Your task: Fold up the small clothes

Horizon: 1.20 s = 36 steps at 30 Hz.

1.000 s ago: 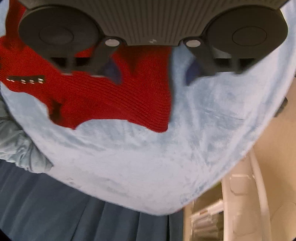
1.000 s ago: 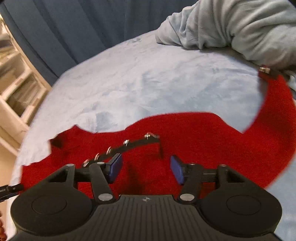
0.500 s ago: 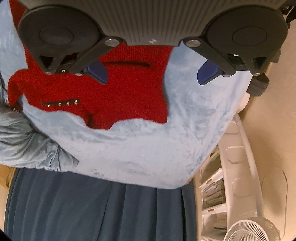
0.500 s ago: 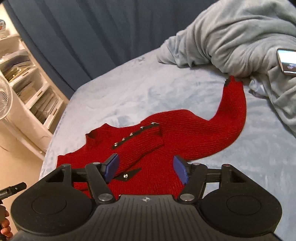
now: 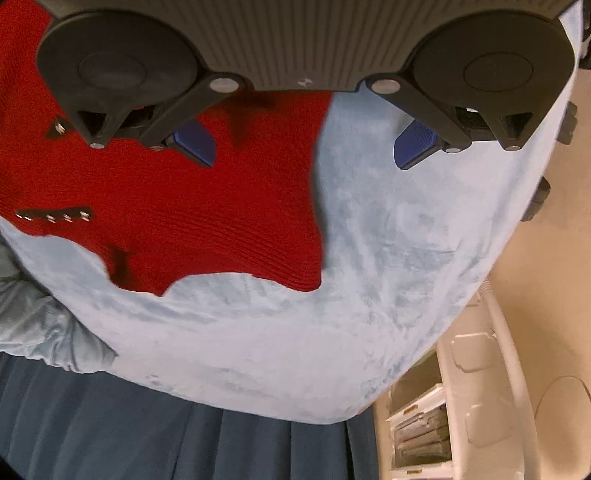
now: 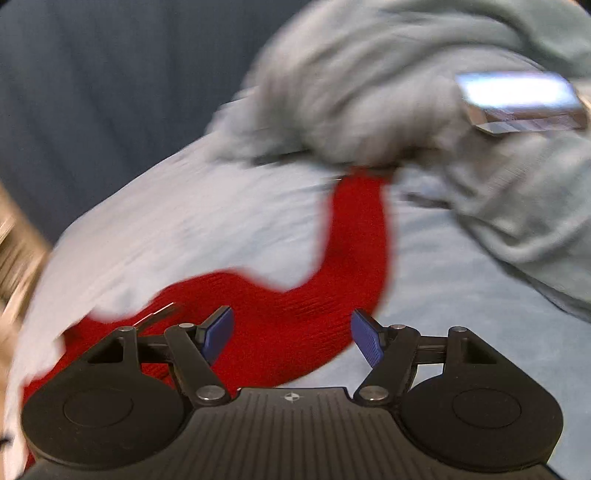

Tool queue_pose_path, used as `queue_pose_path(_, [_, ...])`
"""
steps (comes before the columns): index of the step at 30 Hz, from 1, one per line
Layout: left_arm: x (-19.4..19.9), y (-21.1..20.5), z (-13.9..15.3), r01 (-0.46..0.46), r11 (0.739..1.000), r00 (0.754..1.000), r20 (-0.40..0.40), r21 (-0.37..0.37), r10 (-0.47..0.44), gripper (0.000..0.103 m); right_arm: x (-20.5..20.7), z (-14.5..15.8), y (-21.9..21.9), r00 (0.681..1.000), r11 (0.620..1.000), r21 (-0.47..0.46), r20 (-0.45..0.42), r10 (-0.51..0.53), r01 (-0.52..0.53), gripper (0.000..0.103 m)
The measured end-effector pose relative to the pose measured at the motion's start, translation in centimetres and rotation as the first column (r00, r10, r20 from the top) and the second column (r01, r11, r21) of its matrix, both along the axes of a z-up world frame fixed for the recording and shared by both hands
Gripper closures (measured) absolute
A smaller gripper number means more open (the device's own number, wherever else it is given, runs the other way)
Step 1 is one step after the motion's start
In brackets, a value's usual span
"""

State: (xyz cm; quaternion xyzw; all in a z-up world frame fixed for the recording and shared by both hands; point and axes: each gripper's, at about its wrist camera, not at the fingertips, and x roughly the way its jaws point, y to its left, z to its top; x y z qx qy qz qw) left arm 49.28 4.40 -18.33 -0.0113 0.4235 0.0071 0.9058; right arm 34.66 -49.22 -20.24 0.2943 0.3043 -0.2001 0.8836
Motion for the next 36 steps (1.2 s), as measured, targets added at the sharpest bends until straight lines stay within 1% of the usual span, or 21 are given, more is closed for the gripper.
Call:
queue_pose_path(4, [3.1,-0.7,-2.2,-0.007,1.0,0.999,-0.052,-0.008,0.007,0.0,1.9,-3.9,-6.0,0.983,0.977,0.108,-0.022,-0.18,0.181,0.032])
queue_pose_path(6, [3.5,-1.5,-2.9,0.006,1.0,0.998,-0.059,0.009,-0.005,0.0,2.7,-5.7,-9.1,0.958,0.937,0.204,-0.018,-0.287,0.285,0.032])
queue_pose_path(7, [3.4,-1.7,-3.3,0.011,1.0,0.998,-0.062,0.013,-0.01,0.0,3.1,-6.8,-10.4,0.942,0.905,0.273,-0.023,-0.334,0.327,0.031])
queue_pose_path(9, [3.1,-2.3,-4.1,0.029,1.0,0.995,-0.093,0.006,-0.028,0.0,4.0,-8.5,-11.7,0.931,0.859,0.374,-0.035,-0.364,0.35,0.03])
queue_pose_path(10, [2.9,-2.6,-4.6,0.044,0.999,0.992,-0.115,0.006,-0.043,0.0,4.4,-8.7,-11.6,0.927,0.857,0.371,-0.027,-0.375,0.358,0.03])
queue_pose_path(11, [2.6,-2.9,-5.0,0.059,0.998,0.99,-0.126,0.014,-0.057,0.0,5.0,-8.4,-11.2,0.933,0.874,0.346,-0.011,-0.359,0.34,0.03])
queue_pose_path(12, [2.4,-3.1,-5.1,0.065,0.998,0.991,-0.119,0.023,-0.062,0.0,5.8,-8.3,-10.5,0.954,0.896,0.343,0.004,-0.301,0.282,0.037])
queue_pose_path(13, [2.1,-3.4,-5.0,0.068,0.997,0.992,-0.112,0.03,-0.065,0.0,6.7,-8.4,-10.0,0.978,0.906,0.383,0.027,-0.205,0.18,0.048])
queue_pose_path(14, [2.1,-3.5,-4.9,0.074,0.997,0.991,-0.113,0.028,-0.07,0.0,7.4,-8.4,-9.4,0.991,0.904,0.415,0.033,-0.129,0.103,0.078])
queue_pose_path(15, [2.1,-3.7,-4.8,0.078,0.997,0.99,-0.118,0.02,-0.075,0.0,7.8,-7.8,-8.5,0.997,0.923,0.381,0.023,-0.07,0.056,0.093])
queue_pose_path(16, [2.1,-3.9,-4.7,0.081,0.997,0.99,-0.12,0.016,-0.079,0.0,7.6,-6.5,-7.2,0.998,0.959,0.281,0.037,-0.049,0.037,0.093])
queue_pose_path(17, [2.0,-4.1,-4.5,0.084,0.996,0.99,-0.118,0.02,-0.081,0.0,6.8,-4.8,-6.0,0.995,0.98,0.193,0.083,-0.054,0.037,0.094])
queue_pose_path(18, [2.0,-4.4,-4.2,0.087,0.996,0.99,-0.114,0.027,-0.083,0.0,5.6,-3.3,-5.2,0.988,0.985,0.163,0.137,-0.073,0.05,0.094])
queue_pose_path(20, [1.8,-4.7,-3.8,0.102,0.994,0.99,-0.101,0.04,-0.098,0.0,2.5,-0.8,-4.6,0.964,0.98,0.174,0.229,-0.131,0.092,0.094])
queue_pose_path(22, [1.7,-4.7,-3.5,0.103,0.993,0.991,-0.096,0.054,-0.097,0.0,-0.4,0.5,-5.0,0.94,0.97,0.18,0.272,-0.208,0.162,0.094])
queue_pose_path(25, [1.6,-4.4,-3.3,0.074,0.996,0.992,-0.102,0.046,-0.069,0.0,-2.7,-0.2,-6.6,0.932,0.949,0.194,0.219,-0.288,0.247,0.094])
queue_pose_path(27, [1.2,-4.2,-3.1,0.062,0.998,0.993,-0.102,0.028,-0.058,0.0,-3.5,-1.6,-6.9,0.932,0.935,0.237,0.183,-0.312,0.266,0.094])
queue_pose_path(30, [0.8,-3.9,-2.8,0.07,0.997,0.993,-0.101,0.038,-0.066,0.0,-3.4,-3.8,-7.3,0.931,0.911,0.267,0.102,-0.35,0.313,0.094])
queue_pose_path(32, [0.4,-3.6,-2.4,0.068,0.997,0.994,-0.093,0.045,-0.064,0.0,-2.7,-3.9,-6.8,0.932,0.912,0.245,0.077,-0.355,0.327,0.094])
queue_pose_path(34, [-0.1,-2.8,-1.8,0.05,0.998,0.996,-0.081,0.023,-0.048,0.0,-1.2,-1.7,-5.4,0.941,0.941,0.172,0.125,-0.315,0.292,0.094])
queue_pose_path(36, [-0.7,-1.8,-1.0,0.03,1.0,0.997,-0.065,-0.008,-0.031,0.0,1.1,2.4,-2.6,0.958,0.982,-0.004,0.221,-0.183,0.189,0.094])
